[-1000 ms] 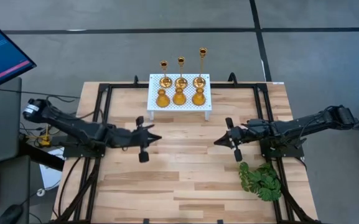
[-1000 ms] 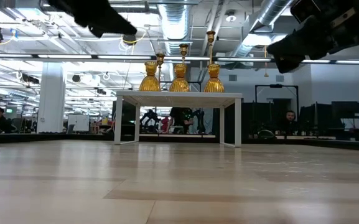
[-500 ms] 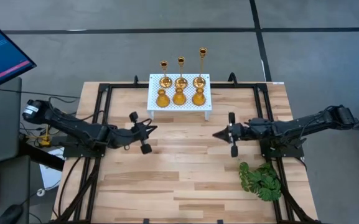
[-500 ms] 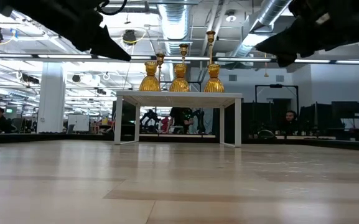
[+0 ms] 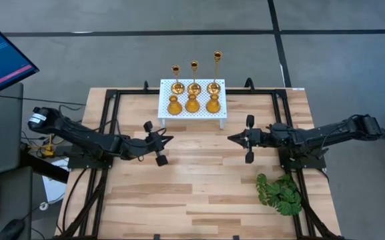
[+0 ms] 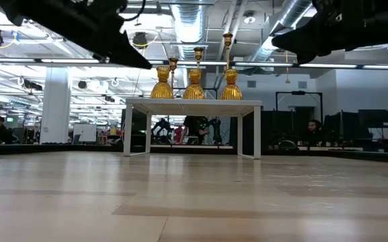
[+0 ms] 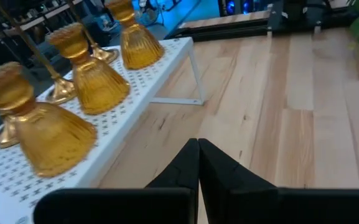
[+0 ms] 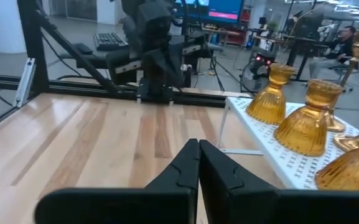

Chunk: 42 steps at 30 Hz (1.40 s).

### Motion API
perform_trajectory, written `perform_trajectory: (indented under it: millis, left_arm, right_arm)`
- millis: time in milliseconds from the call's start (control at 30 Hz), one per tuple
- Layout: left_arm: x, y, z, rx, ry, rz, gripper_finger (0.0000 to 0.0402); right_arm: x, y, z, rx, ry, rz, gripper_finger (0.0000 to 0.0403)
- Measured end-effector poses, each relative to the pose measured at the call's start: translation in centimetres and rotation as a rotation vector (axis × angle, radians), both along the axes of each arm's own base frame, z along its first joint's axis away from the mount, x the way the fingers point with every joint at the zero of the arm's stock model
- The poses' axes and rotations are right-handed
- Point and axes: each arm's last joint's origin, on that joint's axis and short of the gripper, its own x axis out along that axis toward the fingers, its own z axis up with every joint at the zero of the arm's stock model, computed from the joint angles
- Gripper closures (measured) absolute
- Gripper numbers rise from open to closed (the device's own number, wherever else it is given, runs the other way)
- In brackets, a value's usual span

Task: Pick & Place candle stick holders
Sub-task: Adjust the orange candle holders to properly align them

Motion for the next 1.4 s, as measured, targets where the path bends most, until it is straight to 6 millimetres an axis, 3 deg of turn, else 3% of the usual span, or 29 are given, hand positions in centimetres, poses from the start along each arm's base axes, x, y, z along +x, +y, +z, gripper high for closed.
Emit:
perform_trajectory:
  millis: [300, 633, 833, 1400]
  left_arm:
    - [1.4, -0.1, -1.3, 0.012, 0.038, 0.013, 0.0395]
    - [1.7, 2.4, -1.4, 0.175, 0.141, 0.076, 0.0394]
    - [1.9, 3.7, -1.4, 0.097, 0.115, 0.026, 0.0394]
    - [2.0, 3.7, -0.9, 0.013, 0.008, 0.087, 0.0397]
  right_arm:
    - [0.0, 0.0, 0.0, -0.062, 0.003, 0.007, 0.0403]
    - [0.0, 0.0, 0.0, 0.06, -0.004, -0.005, 0.0403]
    - [0.0, -0.1, 0.4, -0.035, -0.041, -0.006, 0.0403]
    - [0.0, -1.3, 0.3, -0.021, -0.029, -0.074, 0.0403]
